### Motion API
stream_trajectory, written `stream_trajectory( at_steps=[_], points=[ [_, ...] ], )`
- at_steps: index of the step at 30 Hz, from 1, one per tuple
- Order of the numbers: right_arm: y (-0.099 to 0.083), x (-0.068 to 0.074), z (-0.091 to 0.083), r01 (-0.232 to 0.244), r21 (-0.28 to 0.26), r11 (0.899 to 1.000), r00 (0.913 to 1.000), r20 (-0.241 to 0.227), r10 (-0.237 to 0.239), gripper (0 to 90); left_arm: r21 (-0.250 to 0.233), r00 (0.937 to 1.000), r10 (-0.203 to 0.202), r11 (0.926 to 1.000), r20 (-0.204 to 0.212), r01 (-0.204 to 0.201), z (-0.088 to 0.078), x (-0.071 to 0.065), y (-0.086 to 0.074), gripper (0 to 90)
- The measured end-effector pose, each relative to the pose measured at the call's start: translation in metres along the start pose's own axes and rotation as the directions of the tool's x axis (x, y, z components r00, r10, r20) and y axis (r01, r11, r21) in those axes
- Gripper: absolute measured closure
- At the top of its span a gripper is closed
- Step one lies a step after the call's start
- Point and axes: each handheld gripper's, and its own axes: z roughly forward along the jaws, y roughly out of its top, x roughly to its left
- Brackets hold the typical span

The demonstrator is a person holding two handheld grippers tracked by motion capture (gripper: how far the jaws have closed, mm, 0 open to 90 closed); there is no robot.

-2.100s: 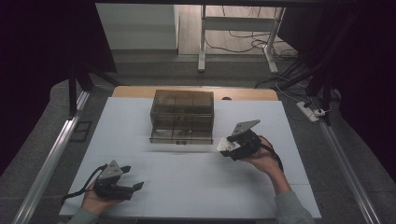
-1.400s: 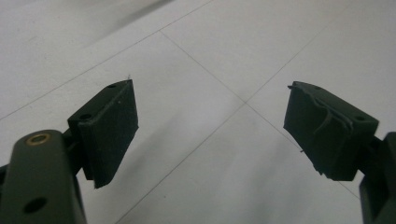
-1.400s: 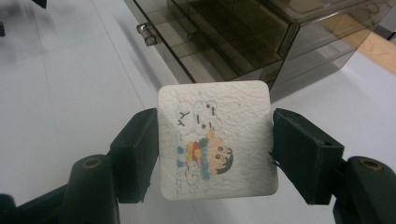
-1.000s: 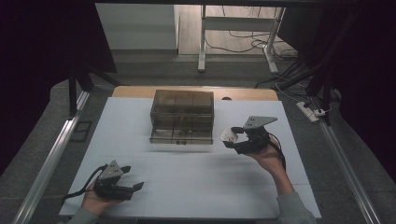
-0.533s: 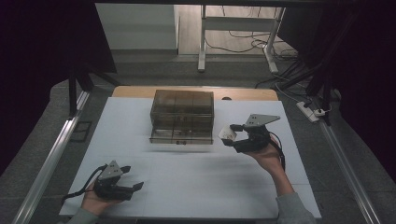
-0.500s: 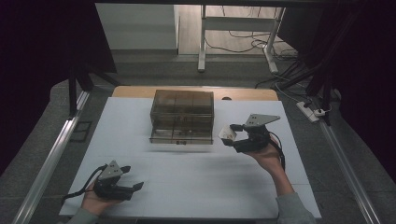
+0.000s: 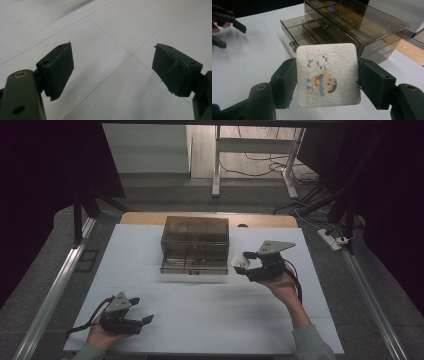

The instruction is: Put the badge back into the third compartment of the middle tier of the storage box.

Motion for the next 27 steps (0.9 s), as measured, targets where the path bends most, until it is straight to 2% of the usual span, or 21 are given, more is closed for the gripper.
stream_trajectory(
  at_steps=[10, 27],
  points=[
    [0.006, 0.002, 0.004, 0.009, -0.012, 1.000, 1.0000, -0.002, -0.009, 32.4, -0.002, 1.0000, -0.006, 1.0000, -0.001, 0.006, 0.001, 0.000, 0.000, 17.4],
    [0.015, 0.002, 0.025, 0.026, 0.002, 1.000, 0.9995, -0.016, -0.026, 32.4, 0.006, 1.0000, 0.000, 1.0000, -0.004, 0.000, 0.001, 0.000, 0.000, 17.4]
  ],
)
